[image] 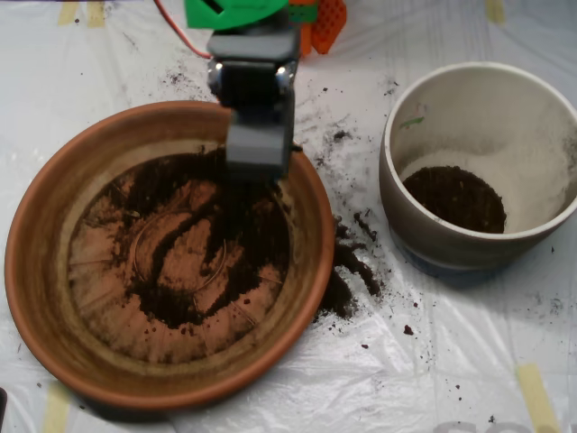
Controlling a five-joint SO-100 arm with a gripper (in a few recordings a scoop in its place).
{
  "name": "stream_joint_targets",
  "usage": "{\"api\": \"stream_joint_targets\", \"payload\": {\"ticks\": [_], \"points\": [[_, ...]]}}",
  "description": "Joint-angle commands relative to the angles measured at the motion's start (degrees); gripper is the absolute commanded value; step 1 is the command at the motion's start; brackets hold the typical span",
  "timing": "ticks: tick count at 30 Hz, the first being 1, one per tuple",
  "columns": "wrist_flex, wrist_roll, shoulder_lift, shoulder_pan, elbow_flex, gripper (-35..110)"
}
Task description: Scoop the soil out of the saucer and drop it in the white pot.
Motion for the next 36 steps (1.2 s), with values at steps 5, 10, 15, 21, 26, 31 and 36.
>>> {"api": "stream_joint_targets", "payload": {"ticks": [5, 10, 15, 21, 26, 31, 36], "points": [[2.0, -3.8, 10.8, -14.2, -7.6, -1], [3.3, -4.5, 8.3, -24.3, -9.8, -1], [2.7, -3.0, 4.7, -31.3, -11.3, 0], [2.2, -1.4, 1.7, -33.0, -11.9, 31], [2.1, -2.3, 1.8, -32.9, -11.0, 40], [2.8, -2.6, 2.6, -32.7, -10.5, 39], [2.7, -0.3, 4.7, -30.0, -10.5, 40]]}}
